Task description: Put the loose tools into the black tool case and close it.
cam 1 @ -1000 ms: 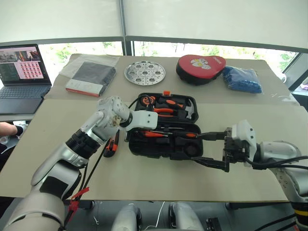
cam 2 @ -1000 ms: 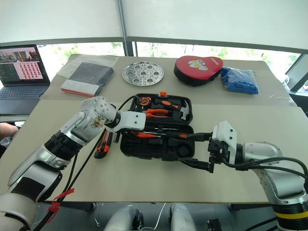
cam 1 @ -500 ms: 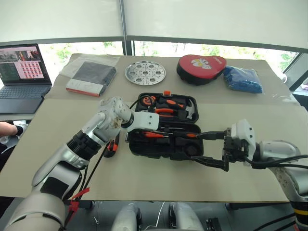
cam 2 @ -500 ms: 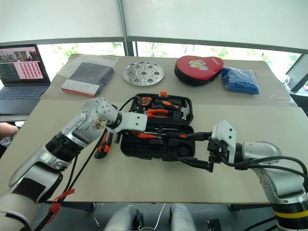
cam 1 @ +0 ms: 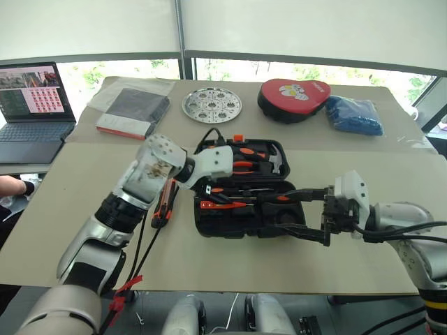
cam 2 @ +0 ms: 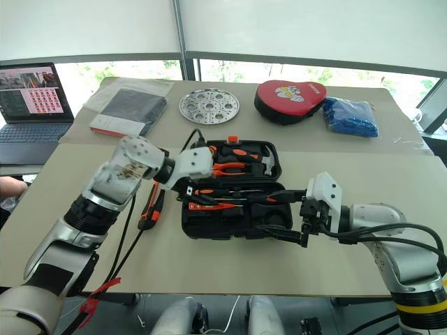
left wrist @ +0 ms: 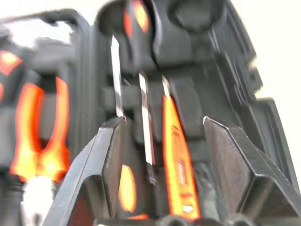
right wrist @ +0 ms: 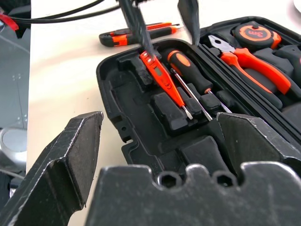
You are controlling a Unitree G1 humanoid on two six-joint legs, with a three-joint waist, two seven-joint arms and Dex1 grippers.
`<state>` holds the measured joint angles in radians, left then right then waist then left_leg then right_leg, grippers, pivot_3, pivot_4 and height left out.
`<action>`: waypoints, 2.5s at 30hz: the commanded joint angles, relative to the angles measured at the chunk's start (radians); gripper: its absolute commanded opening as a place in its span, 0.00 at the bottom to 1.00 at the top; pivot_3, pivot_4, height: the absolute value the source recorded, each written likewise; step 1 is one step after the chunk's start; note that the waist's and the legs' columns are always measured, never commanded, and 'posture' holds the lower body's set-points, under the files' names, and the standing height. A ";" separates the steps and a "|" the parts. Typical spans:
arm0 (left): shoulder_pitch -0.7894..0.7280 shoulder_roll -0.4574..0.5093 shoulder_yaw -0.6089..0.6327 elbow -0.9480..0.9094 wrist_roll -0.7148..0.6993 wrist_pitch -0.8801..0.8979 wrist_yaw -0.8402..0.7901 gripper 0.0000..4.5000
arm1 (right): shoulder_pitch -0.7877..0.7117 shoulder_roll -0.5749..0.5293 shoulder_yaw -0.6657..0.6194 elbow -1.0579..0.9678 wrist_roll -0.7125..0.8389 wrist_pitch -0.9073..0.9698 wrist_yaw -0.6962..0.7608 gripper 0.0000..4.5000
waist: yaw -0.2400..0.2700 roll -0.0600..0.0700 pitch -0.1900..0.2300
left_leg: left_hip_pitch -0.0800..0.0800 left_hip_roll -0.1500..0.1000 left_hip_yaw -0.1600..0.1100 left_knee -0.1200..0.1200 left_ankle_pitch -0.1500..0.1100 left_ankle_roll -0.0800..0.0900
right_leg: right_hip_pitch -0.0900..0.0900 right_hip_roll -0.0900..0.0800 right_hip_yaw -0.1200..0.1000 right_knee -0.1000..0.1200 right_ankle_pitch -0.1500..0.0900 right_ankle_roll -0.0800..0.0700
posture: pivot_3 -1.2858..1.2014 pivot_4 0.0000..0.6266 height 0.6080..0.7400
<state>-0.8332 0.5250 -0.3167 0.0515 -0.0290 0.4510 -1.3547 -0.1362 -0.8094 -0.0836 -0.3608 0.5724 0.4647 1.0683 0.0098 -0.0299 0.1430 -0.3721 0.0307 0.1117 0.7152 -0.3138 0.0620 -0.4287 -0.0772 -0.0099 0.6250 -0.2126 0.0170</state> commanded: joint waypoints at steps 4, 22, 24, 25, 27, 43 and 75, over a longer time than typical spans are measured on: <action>0.133 0.008 0.149 0.028 -0.138 -0.203 0.019 0.14 | 0.001 0.040 -0.036 0.001 0.003 -0.062 -0.010 1.00 | 0.001 0.000 0.000 | 0.000 0.001 0.000 0.000 0.000 -0.001 | 0.000 0.000 0.000 0.001 0.000 0.000 | 0.52 0.24 1.00; 0.283 -0.076 0.073 0.229 -0.033 -0.497 0.172 0.01 | 0.046 0.060 -0.081 0.028 -0.014 -0.175 -0.001 1.00 | 0.003 0.000 0.000 | 0.001 0.000 0.000 0.000 0.000 0.000 | 0.002 -0.001 -0.001 0.000 0.001 0.000 | 0.52 0.24 1.00; 0.278 -0.084 0.075 0.242 -0.031 -0.494 0.190 0.01 | 0.053 0.058 -0.084 0.021 -0.008 -0.170 0.000 1.00 | 0.006 0.000 0.000 | 0.002 0.000 0.000 0.000 0.000 0.000 | 0.003 -0.001 -0.001 0.000 0.001 0.000 | 0.52 0.24 1.00; 0.278 -0.089 0.077 0.242 -0.046 -0.488 0.183 0.01 | 0.056 0.057 -0.085 0.019 -0.004 -0.165 0.000 1.00 | 0.008 0.000 0.000 | 0.003 0.000 0.000 0.000 0.000 0.000 | 0.004 -0.002 -0.002 0.000 0.001 0.000 | 0.52 0.24 1.00; 0.282 -0.099 0.079 0.233 -0.076 -0.496 0.160 0.01 | 0.063 0.054 -0.086 0.012 0.004 -0.156 0.004 1.00 | 0.009 0.000 0.000 | 0.003 -0.001 0.000 0.001 0.000 0.000 | 0.004 -0.002 -0.002 0.000 0.001 0.000 | 0.52 0.24 1.00; 0.286 -0.119 0.072 0.245 -0.068 -0.456 0.203 0.01 | 0.065 0.041 -0.078 -0.032 0.033 -0.080 -0.014 1.00 | 0.012 0.000 0.000 | 0.002 -0.001 0.000 0.001 -0.001 0.001 | 0.004 -0.003 -0.002 -0.001 0.002 0.000 | 0.52 0.24 1.00; 1.026 0.104 0.797 -0.333 -0.377 -0.278 0.432 0.91 | 0.126 0.173 -0.280 0.244 -0.047 -0.626 0.065 1.00 | -0.022 0.004 -0.001 | 0.005 0.003 0.001 -0.005 -0.001 -0.002 | 0.002 -0.002 -0.001 -0.001 0.000 -0.001 | 0.52 0.24 1.00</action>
<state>0.1631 0.6182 0.4174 -0.2356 -0.3927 0.1744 -0.9453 -0.0105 -0.6353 -0.3365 -0.1104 0.5120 -0.0893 1.1031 -0.0119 -0.0261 0.1425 -0.3671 0.0338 0.1129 0.7102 -0.3151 0.0598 -0.4266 -0.0796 -0.0115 0.6241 -0.2123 0.0156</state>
